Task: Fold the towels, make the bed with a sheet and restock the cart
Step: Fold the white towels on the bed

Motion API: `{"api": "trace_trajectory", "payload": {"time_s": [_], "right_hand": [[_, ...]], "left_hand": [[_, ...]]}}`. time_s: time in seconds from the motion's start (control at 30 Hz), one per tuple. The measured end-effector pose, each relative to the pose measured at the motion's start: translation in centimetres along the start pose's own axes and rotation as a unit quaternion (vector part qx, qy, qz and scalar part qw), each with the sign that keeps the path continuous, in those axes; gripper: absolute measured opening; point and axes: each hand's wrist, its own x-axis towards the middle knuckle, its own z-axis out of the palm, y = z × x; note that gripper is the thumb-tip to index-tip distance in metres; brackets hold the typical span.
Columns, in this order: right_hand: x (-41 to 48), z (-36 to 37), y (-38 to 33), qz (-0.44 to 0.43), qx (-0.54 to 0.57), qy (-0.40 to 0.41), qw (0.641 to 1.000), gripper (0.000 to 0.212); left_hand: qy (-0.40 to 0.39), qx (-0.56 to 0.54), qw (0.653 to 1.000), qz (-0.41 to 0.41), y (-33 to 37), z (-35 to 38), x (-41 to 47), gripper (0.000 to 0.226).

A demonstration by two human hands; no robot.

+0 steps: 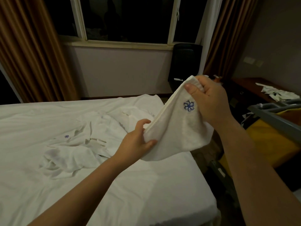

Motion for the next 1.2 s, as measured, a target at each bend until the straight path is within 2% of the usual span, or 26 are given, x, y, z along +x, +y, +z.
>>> {"api": "trace_trajectory", "payload": {"time_s": [0.07, 0.13, 0.2, 0.37, 0.5, 0.63, 0.87, 0.93, 1.03, 1.2], "right_hand": [[0.1, -0.6, 0.2, 0.001, -0.017, 0.001, 1.000, 0.013], [0.1, -1.0, 0.6, -0.006, -0.045, 0.000, 0.999, 0.016], [0.1, -1.5, 1.1, -0.007, -0.075, 0.007, 0.997, 0.021], [-0.1, -2.6, 3.1, 0.053, -0.129, 0.037, 0.990, 0.024], [-0.7, -2.9, 4.6, 0.110, -0.120, 0.050, 0.985, 0.032], [-1.3, -3.1, 5.6, 0.144, -0.111, 0.044, 0.982, 0.024], [-2.1, -2.8, 7.4, 0.192, -0.059, 0.025, 0.979, 0.021], [-2.8, -1.9, 7.9, 0.218, -0.071, 0.034, 0.973, 0.023], [-3.7, -0.3, 7.6, 0.248, -0.113, 0.021, 0.962, 0.023], [-5.0, 3.2, 2.7, 0.201, -0.151, -0.048, 0.967, 0.014]], "left_hand": [[-0.035, 0.007, 0.999, -0.004, -0.9, 0.9, -0.3, 0.030], [-0.024, -0.021, 0.999, -0.026, -1.7, 1.2, -0.3, 0.002], [-0.015, -0.040, 0.998, -0.049, -2.0, 1.3, -0.2, 0.017], [-0.057, -0.027, 0.995, -0.078, -1.9, 0.2, 0.5, 0.027], [-0.100, -0.146, 0.979, -0.107, -1.5, -1.6, 0.6, 0.030], [-0.130, -0.204, 0.962, -0.126, -1.4, -3.0, 0.4, 0.046], [-0.146, -0.358, 0.902, -0.195, -0.5, -5.4, 0.9, 0.028], [-0.121, -0.381, 0.887, -0.229, 0.1, -5.5, 1.2, 0.016], [-0.055, -0.409, 0.867, -0.278, 1.3, -4.6, 1.6, 0.014], [-0.037, -0.485, 0.823, -0.295, 4.2, -2.7, 1.6, 0.016]]}}
